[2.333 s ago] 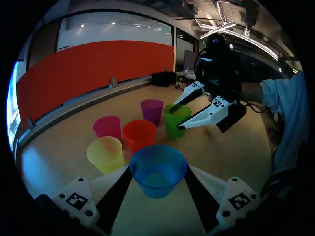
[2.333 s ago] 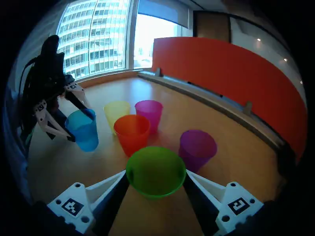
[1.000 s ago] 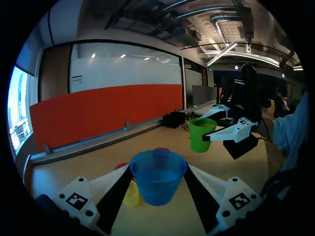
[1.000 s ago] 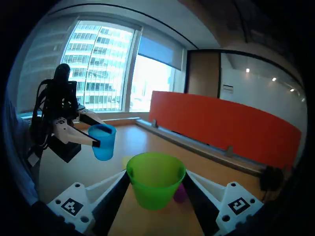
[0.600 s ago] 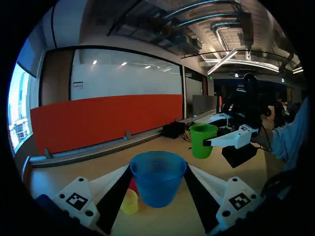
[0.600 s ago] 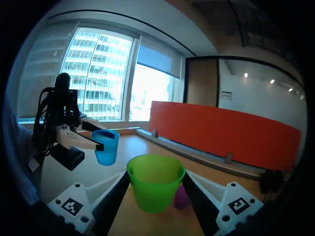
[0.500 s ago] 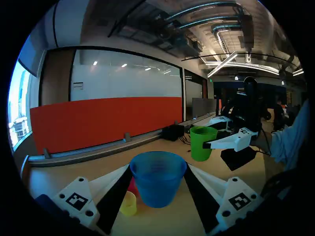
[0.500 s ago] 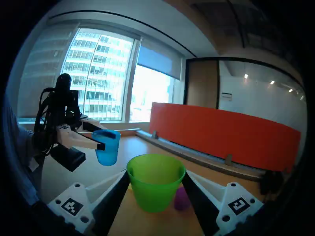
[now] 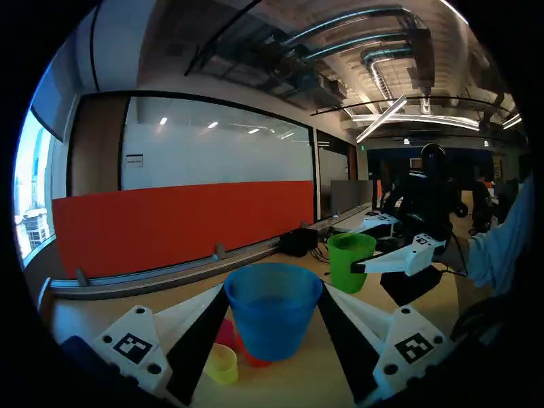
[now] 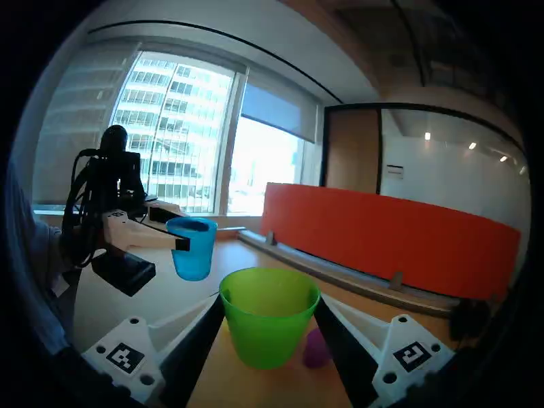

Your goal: Pour water

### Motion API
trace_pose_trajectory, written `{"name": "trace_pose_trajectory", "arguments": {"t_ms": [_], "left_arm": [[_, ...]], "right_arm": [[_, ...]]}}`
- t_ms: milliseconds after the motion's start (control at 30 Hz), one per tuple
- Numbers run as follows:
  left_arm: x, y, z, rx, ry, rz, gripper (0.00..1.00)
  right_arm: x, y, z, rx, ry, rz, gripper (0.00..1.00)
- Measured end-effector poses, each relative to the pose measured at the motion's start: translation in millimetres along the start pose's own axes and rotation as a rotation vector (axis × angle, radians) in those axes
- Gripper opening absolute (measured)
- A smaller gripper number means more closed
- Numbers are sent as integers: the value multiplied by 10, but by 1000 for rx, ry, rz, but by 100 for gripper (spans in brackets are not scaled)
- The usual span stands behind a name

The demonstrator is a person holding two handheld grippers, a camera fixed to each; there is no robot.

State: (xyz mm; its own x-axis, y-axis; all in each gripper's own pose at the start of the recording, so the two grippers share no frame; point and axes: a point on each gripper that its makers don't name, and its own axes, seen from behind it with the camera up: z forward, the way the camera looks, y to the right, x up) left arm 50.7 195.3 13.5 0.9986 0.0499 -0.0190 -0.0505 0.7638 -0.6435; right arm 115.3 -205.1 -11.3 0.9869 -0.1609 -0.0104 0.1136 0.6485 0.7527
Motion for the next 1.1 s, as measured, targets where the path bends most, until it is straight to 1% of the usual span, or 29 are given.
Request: {"name": "trace_pose_trajectory", "arguments": {"t_ms": [167, 467, 667, 867, 1100], "left_arm": [[60, -2, -8, 2, 7, 21, 88], [186, -9, -49, 18, 20, 93, 88], [281, -17, -73, 36, 29, 159, 88], [363, -9, -80, 58, 36, 243, 88], [489, 28, -63, 71, 52, 323, 88]], "right_arm": [[25, -50, 19, 16, 8, 9, 91], [11, -134, 66, 39, 14, 25, 91], [-5, -216, 107, 60, 18, 22, 91], [-17, -290, 144, 81, 24, 22, 91], [-49, -373, 178, 102, 23, 20, 91]]}}
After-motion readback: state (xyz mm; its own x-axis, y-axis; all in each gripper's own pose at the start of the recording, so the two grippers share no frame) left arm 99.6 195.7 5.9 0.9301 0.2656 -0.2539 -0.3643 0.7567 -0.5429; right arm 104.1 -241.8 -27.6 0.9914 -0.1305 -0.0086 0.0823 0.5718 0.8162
